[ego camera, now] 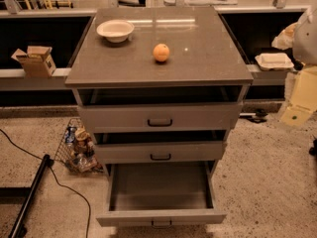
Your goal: Close bottom drawer
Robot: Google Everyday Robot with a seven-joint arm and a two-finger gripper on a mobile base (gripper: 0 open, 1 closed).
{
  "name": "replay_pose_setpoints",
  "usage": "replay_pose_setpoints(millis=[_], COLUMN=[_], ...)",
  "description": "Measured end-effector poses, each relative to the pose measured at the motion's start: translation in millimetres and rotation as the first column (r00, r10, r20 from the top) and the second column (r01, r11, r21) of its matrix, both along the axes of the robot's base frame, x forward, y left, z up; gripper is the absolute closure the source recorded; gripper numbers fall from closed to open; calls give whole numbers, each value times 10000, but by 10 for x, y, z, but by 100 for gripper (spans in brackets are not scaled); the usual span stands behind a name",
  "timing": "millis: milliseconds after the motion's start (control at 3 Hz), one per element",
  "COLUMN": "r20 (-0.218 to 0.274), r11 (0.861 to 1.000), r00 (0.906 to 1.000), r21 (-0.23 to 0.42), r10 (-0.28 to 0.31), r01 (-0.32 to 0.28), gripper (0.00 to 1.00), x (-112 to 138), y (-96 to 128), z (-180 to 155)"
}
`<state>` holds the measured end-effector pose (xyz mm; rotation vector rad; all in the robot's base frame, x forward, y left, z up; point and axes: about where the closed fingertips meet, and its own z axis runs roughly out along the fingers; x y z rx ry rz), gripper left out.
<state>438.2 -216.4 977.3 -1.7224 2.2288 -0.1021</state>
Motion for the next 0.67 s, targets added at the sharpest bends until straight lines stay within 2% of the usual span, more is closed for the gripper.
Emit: replay_pose_setpoints(millis=[333, 667], r20=[0, -432], r11=[10000, 9991], r00=[10000, 9984], r21=[0, -236], r10=[0, 354], r01=[0, -365], gripper=[0, 0], x=[0, -30], y=[0, 49], z=[0, -325])
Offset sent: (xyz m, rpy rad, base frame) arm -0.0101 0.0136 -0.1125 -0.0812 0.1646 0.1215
